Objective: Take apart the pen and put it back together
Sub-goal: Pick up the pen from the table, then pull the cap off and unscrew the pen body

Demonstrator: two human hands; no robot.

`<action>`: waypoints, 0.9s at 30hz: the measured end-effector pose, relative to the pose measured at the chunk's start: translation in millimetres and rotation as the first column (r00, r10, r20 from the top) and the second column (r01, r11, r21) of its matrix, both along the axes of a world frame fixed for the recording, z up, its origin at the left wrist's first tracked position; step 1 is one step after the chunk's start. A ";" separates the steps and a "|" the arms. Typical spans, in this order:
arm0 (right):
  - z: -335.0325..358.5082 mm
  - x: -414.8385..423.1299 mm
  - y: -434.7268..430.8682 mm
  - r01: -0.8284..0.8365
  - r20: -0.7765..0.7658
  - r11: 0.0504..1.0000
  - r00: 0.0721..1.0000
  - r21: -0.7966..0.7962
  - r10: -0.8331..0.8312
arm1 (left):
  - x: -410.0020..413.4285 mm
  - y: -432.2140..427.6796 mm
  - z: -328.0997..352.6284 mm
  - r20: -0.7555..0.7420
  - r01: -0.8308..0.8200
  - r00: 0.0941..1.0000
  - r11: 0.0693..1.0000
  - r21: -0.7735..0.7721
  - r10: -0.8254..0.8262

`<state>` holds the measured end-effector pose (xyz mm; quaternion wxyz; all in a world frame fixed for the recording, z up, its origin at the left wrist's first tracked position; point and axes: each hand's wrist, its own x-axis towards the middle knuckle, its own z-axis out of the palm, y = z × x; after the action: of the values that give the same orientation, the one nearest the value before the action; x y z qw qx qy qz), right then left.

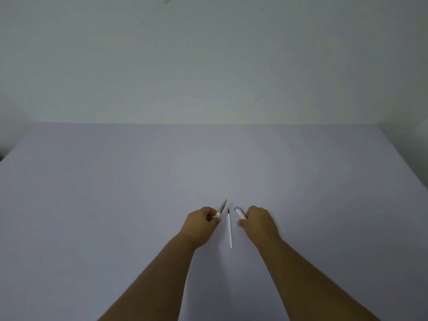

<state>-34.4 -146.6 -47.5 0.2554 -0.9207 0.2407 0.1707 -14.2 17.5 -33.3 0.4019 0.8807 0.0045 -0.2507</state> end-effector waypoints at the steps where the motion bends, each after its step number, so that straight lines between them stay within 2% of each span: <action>1: -0.9 -0.9 0.4 -0.003 0.003 1.000 1.000 -0.007 0.003 | -0.6 0.2 -0.2 -0.001 -0.013 1.000 1.000 -0.010 0.013; 18: -3.3 -6.4 1.1 -0.023 0.018 0.999 1.000 0.023 0.023 | -4.6 0.3 -3.1 0.095 0.034 0.995 0.999 0.015 -0.035; 21: 0.0 -9.0 0.8 -0.007 0.078 1.000 0.997 0.025 0.005 | -5.5 0.3 -1.4 0.075 0.043 0.996 0.999 -0.003 -0.043; 24: 16.0 -1.7 1.3 0.108 0.148 0.983 0.980 0.151 -0.131 | -5.4 0.7 -0.1 0.127 0.099 0.986 0.994 0.049 -0.104; 27: 32.3 11.4 3.0 0.176 -0.031 0.897 0.983 0.405 -0.178 | -5.4 -0.2 5.0 0.216 0.150 0.962 0.985 0.090 -0.167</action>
<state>-23.0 -143.6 -15.2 0.4561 -0.8225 0.2819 0.1898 -19.6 17.3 -28.3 0.3461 0.9148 -0.1018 -0.1816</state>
